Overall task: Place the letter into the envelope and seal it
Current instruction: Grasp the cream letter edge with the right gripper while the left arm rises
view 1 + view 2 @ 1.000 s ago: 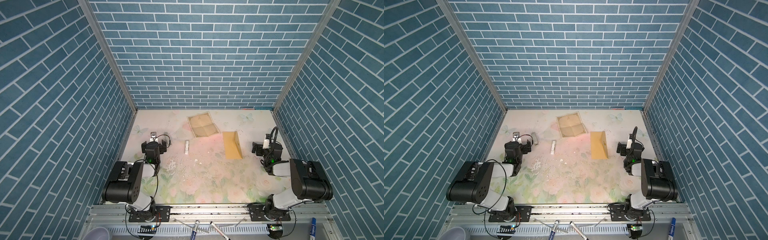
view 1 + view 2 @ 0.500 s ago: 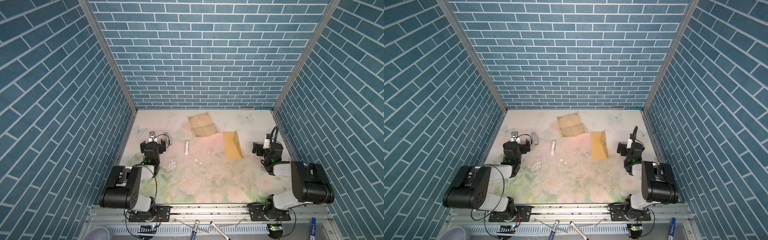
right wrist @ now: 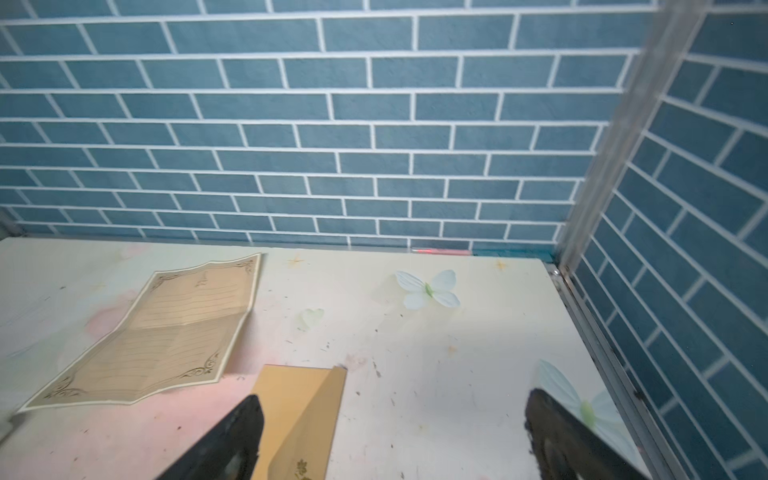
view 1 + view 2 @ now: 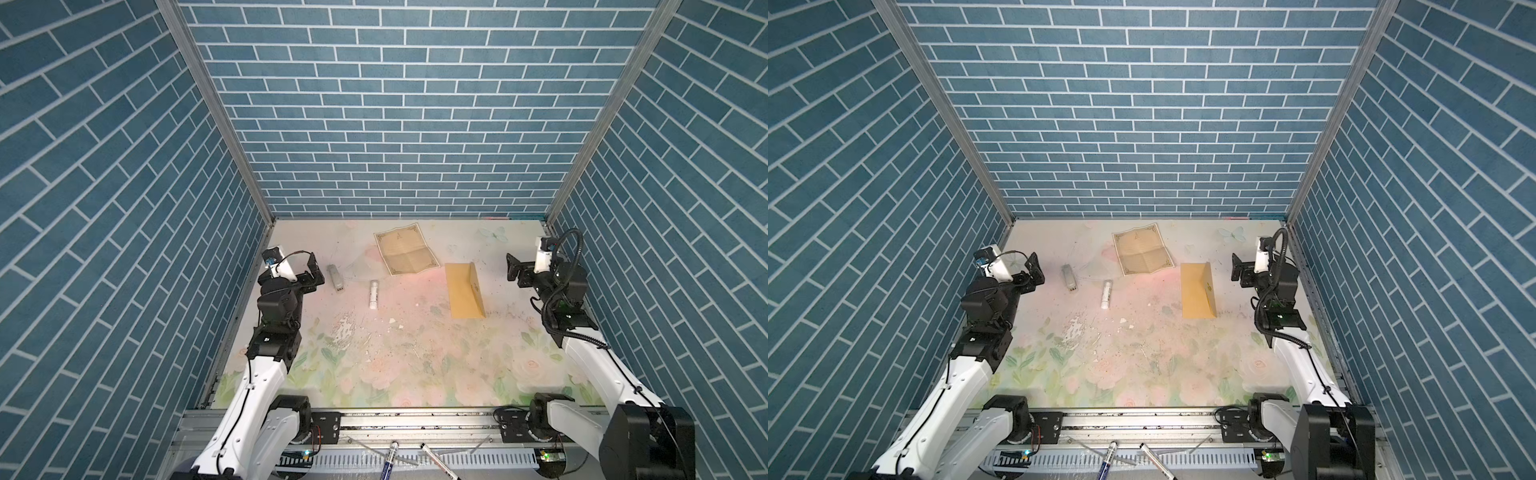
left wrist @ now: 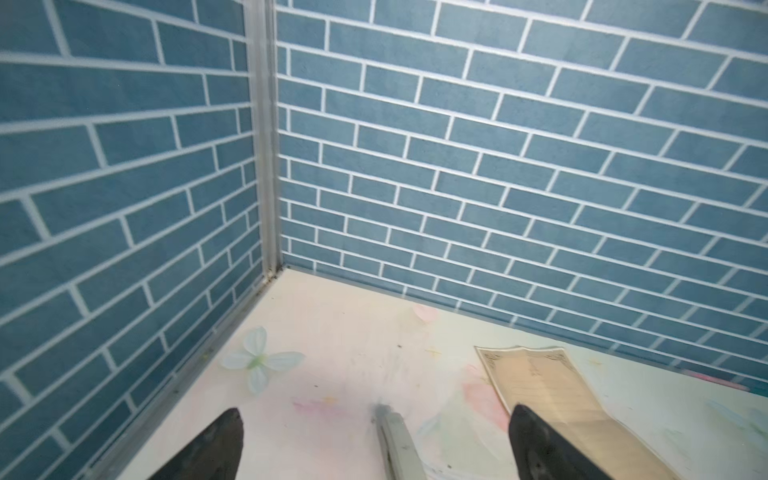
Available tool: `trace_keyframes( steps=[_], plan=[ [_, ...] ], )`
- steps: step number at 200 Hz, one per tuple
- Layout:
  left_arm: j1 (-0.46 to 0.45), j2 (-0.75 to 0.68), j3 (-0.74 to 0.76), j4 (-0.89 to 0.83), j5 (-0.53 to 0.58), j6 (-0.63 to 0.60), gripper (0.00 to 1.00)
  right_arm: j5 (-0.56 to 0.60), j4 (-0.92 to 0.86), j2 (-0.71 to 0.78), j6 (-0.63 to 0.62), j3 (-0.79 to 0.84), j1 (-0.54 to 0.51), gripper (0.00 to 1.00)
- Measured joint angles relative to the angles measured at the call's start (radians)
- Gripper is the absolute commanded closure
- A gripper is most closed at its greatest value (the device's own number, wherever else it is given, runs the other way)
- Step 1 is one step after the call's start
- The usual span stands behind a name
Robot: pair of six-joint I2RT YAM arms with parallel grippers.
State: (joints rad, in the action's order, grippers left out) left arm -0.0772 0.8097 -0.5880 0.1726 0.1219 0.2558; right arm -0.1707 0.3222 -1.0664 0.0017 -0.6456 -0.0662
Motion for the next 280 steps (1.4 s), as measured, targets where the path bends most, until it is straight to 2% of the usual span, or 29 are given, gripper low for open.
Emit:
trace_keyframes(
  steps=[33,67,112,150,185,227,280],
  plan=[
    [0.000,-0.003,-0.031,-0.150,-0.130,0.067,0.00,-0.012,-0.116,-0.016,-0.132,-0.104,-0.160,0.03],
    [0.000,-0.003,-0.031,-0.230,-0.229,0.119,0.00,0.012,-0.176,-0.104,-0.283,-0.190,-0.311,0.03],
    [0.000,0.004,-0.029,-0.244,-0.306,0.170,0.00,0.117,-0.218,-0.312,-0.498,-0.291,-0.500,0.01],
    [-0.001,0.008,-0.018,-0.242,-0.348,0.206,0.00,0.233,-0.187,-0.532,-0.668,-0.369,-0.637,0.01],
    [-0.002,0.008,-0.018,-0.235,-0.369,0.222,0.00,0.314,-0.130,-0.710,-0.791,-0.414,-0.709,0.01],
    [-0.002,0.008,-0.012,-0.227,-0.378,0.229,0.00,0.403,-0.027,-0.868,-0.895,-0.463,-0.722,0.02],
    [-0.002,0.008,-0.006,-0.220,-0.379,0.231,0.00,0.487,0.105,-0.984,-0.991,-0.504,-0.722,0.13]
  ],
)
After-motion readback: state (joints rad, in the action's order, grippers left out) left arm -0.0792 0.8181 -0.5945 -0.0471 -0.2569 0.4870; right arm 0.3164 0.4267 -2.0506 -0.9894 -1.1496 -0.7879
